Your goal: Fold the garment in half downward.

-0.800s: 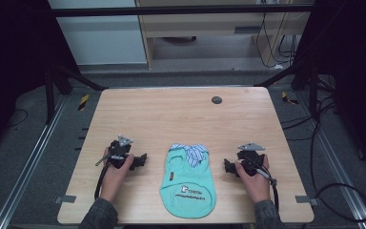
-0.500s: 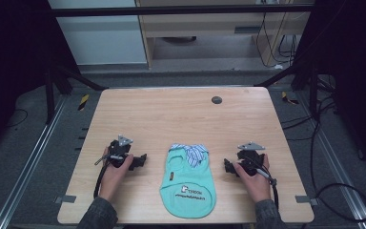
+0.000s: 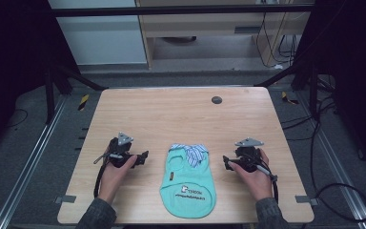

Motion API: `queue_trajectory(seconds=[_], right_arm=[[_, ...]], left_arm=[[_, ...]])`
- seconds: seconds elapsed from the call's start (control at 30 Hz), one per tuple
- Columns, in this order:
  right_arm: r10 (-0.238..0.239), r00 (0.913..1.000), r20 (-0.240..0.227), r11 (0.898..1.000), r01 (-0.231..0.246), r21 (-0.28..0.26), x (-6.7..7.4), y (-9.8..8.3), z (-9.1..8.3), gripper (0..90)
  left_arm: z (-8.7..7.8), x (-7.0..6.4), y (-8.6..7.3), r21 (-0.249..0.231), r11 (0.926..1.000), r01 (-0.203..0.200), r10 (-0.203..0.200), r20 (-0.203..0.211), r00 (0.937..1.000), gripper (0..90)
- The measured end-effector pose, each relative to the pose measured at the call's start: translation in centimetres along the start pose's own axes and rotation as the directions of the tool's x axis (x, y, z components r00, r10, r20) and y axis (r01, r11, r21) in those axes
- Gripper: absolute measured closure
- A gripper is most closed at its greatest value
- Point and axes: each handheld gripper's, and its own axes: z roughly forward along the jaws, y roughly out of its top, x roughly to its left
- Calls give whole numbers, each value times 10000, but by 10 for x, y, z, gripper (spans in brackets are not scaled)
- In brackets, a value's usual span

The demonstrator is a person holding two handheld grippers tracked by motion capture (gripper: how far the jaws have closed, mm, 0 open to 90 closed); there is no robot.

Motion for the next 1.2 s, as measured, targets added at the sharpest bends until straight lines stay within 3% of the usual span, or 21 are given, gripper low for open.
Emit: queue_trajectory(seconds=[0.03, 0.1, 0.23, 0.27, 0.37, 0.4, 0.43, 0.5, 0.53, 0.6, 0.67, 0.77, 1.0, 1.17, 1.2], right_arm=[[-238, 9996, -165, 9997, 237, -55, 4, 7, -4, 261], [-538, 9977, -413, 9985, 540, 53, 7, 14, -4, 302], [-1030, 9888, -1078, 9936, 1073, 349, 12, 32, 0, 398], [-1064, 9870, -1205, 9931, 1114, 358, 13, 35, 2, 422], [-1044, 9821, -1570, 9927, 1124, 430, 13, 41, 6, 490], [-950, 9780, -1858, 9936, 1045, 420, 13, 46, 10, 560], [-1012, 9765, -1901, 9929, 1113, 427, 14, 49, 12, 578], [-1072, 9749, -1952, 9924, 1169, 389, 15, 52, 14, 604], [-1204, 9704, -2094, 9914, 1285, 255, 19, 56, 17, 652], [-1251, 9690, -2130, 9909, 1327, 216, 21, 58, 18, 666], [-1451, 9593, -2424, 9882, 1525, 121, 28, 64, 24, 715], [-1489, 9545, -2582, 9866, 1609, 258, 33, 66, 32, 726], [-1281, 9574, -2588, 9877, 1469, 544, 36, 65, 51, 713], [-1339, 9582, -2529, 9855, 1555, 677, 38, 65, 56, 705], [-1331, 9588, -2511, 9855, 1549, 690, 37, 65, 57, 705]], left_arm=[[-1, -4, 5, 69, 9999, -150, 148, 231, 9996, 110], [-4, -7, 11, -102, 9999, 28, -23, 481, 9988, 129], [-4, -13, 19, -161, 9998, -84, 97, 828, 9965, 197], [0, -17, 23, -17, 10000, 31, -28, 1378, 9905, 233], [4, -21, 26, 142, 9998, -137, 114, 1453, 9893, 239], [6, -23, 29, 273, 9995, -174, 133, 1440, 9895, 249], [10, -25, 35, 401, 9986, -346, 278, 1589, 9869, 269], [13, -27, 38, 456, 9982, -400, 324, 1565, 9871, 288], [18, -29, 44, 600, 9963, -612, 516, 1503, 9873, 312], [22, -31, 48, 609, 9963, -608, 505, 1583, 9861, 329], [28, -34, 56, 641, 9959, -632, 515, 1700, 9841, 391], [34, -36, 60, 714, 9953, -658, 521, 1795, 9824, 414], [58, -47, 76, 1106, 9892, -958, 744, 1840, 9801, 461], [67, -50, 77, 1307, 9850, -1124, 888, 1740, 9807, 471], [70, -50, 76, 1522, 9821, -1106, 816, 1855, 9793, 475]])
